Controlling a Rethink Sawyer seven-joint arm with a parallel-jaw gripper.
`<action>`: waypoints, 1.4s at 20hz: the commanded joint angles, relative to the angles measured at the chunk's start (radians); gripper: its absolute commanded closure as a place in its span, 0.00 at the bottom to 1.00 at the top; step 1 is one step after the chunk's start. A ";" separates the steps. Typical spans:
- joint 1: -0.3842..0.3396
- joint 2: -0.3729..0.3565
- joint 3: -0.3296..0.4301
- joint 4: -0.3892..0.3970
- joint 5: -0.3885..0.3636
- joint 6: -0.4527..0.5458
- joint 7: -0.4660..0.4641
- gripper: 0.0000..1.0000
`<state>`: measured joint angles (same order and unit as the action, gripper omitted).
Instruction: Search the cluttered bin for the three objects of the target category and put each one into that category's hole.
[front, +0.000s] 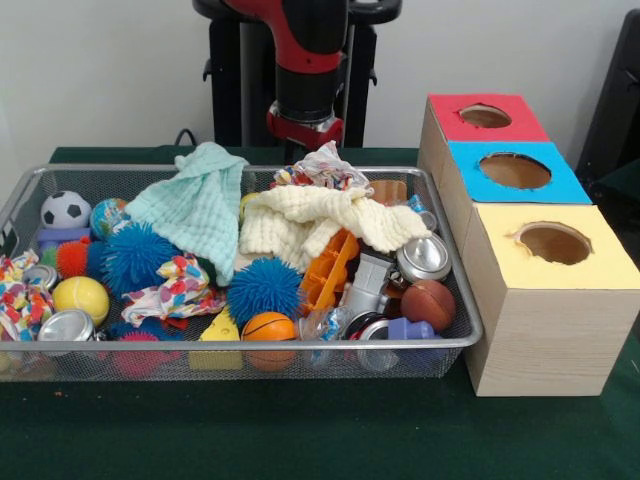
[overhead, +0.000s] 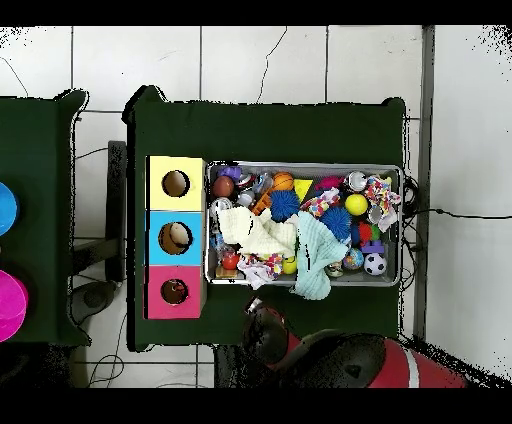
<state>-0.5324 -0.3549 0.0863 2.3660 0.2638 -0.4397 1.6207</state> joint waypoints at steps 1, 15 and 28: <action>0.000 0.033 0.032 -0.215 -0.025 -0.099 0.245 0.00; 0.074 -0.117 -0.047 -0.218 0.112 0.206 0.152 0.00; 0.153 -0.188 -0.153 -0.278 0.154 0.501 0.166 0.00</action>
<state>-0.3847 -0.5084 -0.0523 2.2597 0.3407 -0.0469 1.6207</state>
